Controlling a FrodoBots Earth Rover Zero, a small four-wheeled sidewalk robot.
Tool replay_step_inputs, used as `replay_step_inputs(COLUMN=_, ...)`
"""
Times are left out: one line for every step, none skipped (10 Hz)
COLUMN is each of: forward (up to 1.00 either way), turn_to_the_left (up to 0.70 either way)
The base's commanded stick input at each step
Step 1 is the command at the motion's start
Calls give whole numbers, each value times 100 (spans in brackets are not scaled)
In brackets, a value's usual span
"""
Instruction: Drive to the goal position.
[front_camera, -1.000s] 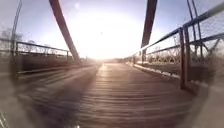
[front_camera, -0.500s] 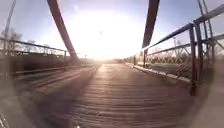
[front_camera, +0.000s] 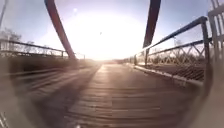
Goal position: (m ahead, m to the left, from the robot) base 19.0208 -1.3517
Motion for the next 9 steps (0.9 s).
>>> replay_step_inputs(forward=70, turn_to_the_left=0)
replay_step_inputs(forward=52, turn_to_the_left=0)
replay_step_inputs(forward=10, turn_to_the_left=0)
replay_step_inputs(forward=0, turn_to_the_left=0)
replay_step_inputs(forward=0, turn_to_the_left=0)
replay_step_inputs(forward=0, turn_to_the_left=0)
replay_step_inputs(forward=0, turn_to_the_left=0)
replay_step_inputs(forward=0, turn_to_the_left=0)
replay_step_inputs(forward=0, turn_to_the_left=0)
